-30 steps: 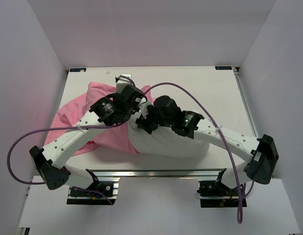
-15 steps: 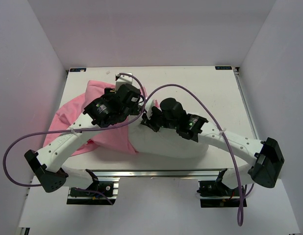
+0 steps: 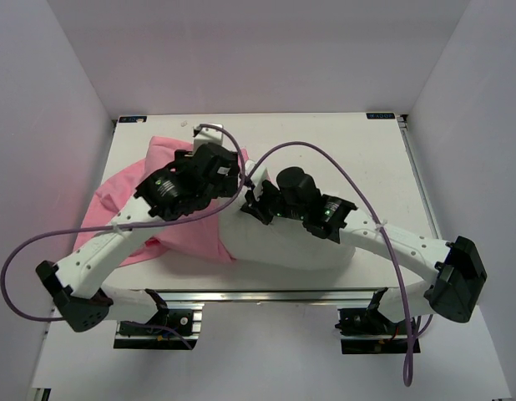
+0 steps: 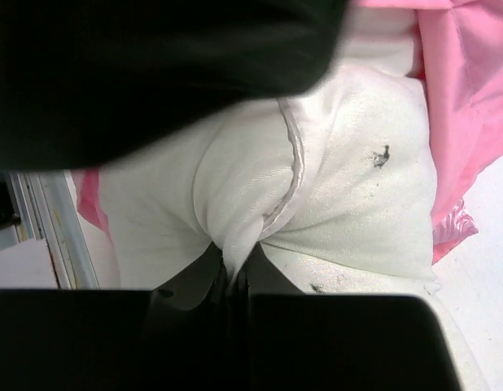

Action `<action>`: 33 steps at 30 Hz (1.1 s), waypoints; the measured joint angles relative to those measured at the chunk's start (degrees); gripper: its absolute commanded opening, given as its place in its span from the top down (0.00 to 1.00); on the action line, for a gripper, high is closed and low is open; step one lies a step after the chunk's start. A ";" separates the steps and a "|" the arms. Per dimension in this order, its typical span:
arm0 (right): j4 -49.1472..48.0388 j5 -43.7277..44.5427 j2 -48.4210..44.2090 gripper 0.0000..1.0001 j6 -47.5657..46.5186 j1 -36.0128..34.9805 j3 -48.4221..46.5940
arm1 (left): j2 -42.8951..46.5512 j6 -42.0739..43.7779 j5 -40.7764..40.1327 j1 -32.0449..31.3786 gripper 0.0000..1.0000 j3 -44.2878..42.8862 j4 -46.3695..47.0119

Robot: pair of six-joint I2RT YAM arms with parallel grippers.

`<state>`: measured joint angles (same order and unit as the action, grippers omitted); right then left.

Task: Put the pillow into the pillowcase

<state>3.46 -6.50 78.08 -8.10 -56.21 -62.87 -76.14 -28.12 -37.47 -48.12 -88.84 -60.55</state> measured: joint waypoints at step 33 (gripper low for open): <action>-0.61 -1.53 1.14 1.00 5.27 2.51 -0.96 | 6.69 -1.49 2.84 -0.44 0.62 12.92 -0.31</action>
<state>2.85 -8.03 79.22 -2.83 -53.69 -63.83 -69.45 -29.61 -34.63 -48.56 -75.92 -60.86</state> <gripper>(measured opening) 0.058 0.495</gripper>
